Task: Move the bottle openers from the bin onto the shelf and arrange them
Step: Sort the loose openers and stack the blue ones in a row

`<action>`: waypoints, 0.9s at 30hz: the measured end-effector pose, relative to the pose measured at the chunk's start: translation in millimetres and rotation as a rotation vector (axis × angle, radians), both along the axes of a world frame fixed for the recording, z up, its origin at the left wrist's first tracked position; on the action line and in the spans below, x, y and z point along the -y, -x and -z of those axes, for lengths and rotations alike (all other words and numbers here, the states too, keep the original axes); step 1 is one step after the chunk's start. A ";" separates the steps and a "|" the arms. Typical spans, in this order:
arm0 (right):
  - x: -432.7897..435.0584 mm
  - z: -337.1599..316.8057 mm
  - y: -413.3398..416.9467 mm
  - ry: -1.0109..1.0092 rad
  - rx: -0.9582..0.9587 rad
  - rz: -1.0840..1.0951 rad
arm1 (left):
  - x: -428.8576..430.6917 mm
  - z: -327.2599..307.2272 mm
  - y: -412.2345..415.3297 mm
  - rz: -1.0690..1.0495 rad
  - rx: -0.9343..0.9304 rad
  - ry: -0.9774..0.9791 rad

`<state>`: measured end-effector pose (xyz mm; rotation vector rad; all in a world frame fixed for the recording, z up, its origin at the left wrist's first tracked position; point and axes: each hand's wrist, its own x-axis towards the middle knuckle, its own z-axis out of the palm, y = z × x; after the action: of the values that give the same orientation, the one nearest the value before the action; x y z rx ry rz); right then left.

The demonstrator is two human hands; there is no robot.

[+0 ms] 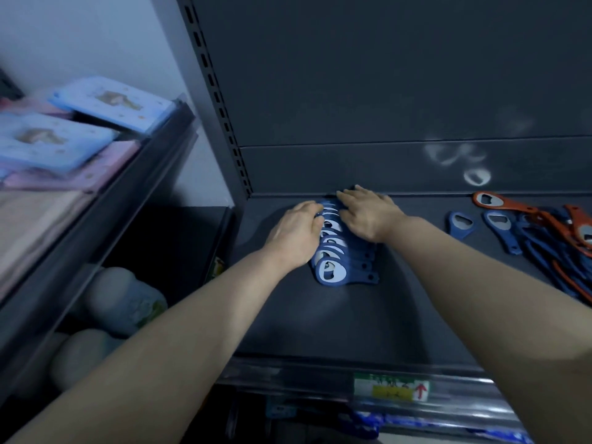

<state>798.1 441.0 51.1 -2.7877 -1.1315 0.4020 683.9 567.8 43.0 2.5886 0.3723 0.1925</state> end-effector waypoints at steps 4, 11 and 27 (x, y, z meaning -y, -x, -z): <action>3.1 1.2 0.4 0.024 0.067 0.023 | -2.8 -0.2 0.1 -0.005 0.001 0.010; 27.9 -10.7 32.7 -0.184 0.082 0.073 | -4.0 -3.6 27.7 -0.046 0.016 0.024; 40.5 19.1 110.6 -0.145 -0.114 0.158 | 45.6 -9.0 45.3 -0.179 -0.083 0.304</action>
<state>687.5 400.5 32.0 -2.6663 -0.8728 0.4375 638.6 522.2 52.0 2.2686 0.6146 0.0832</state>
